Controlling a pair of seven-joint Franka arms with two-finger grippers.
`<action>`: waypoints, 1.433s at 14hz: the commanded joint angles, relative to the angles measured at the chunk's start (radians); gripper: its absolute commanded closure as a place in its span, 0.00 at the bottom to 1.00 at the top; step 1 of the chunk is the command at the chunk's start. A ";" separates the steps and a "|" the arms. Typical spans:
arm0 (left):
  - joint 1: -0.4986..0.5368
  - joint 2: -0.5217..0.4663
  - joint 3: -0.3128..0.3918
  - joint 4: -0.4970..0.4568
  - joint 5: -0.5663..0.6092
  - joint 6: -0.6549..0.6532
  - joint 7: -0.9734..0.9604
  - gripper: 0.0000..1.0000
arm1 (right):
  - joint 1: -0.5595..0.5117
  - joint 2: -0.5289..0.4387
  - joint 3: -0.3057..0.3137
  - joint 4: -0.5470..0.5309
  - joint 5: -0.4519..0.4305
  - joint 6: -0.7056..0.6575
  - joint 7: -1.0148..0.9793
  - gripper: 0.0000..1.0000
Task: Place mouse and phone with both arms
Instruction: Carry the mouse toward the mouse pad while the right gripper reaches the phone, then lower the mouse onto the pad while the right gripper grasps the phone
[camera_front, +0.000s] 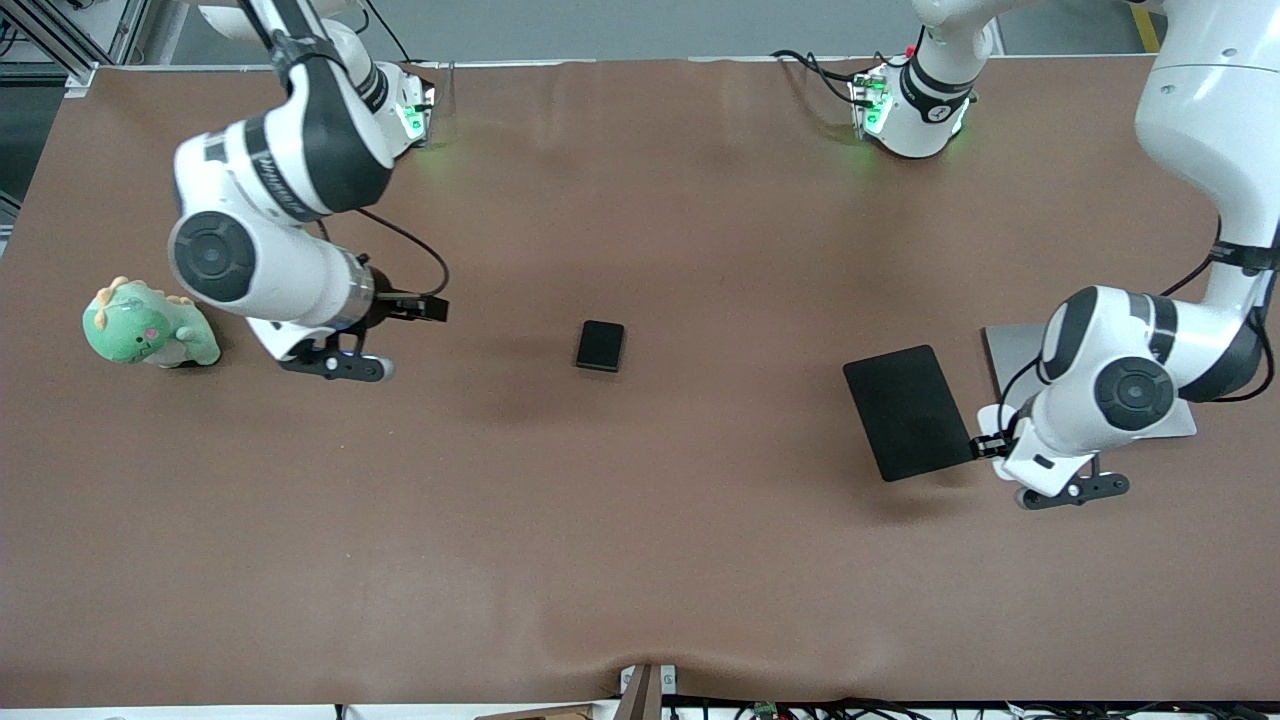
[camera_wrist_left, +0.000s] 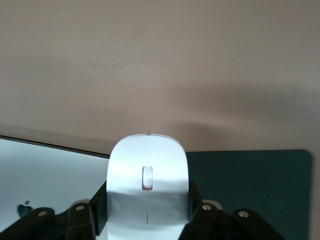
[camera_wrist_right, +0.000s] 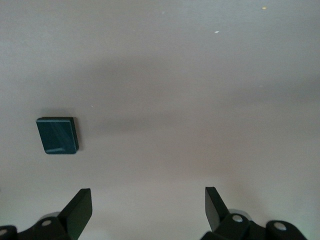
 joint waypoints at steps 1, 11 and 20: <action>0.040 0.003 -0.021 -0.019 -0.007 0.010 0.035 1.00 | 0.059 -0.009 -0.010 -0.100 0.017 0.139 0.051 0.00; 0.043 -0.040 -0.038 -0.161 -0.207 0.132 0.012 1.00 | 0.205 0.170 -0.008 -0.134 0.018 0.426 0.134 0.00; 0.042 -0.075 -0.041 -0.320 -0.199 0.346 0.008 1.00 | 0.302 0.307 -0.008 -0.134 0.170 0.647 0.134 0.00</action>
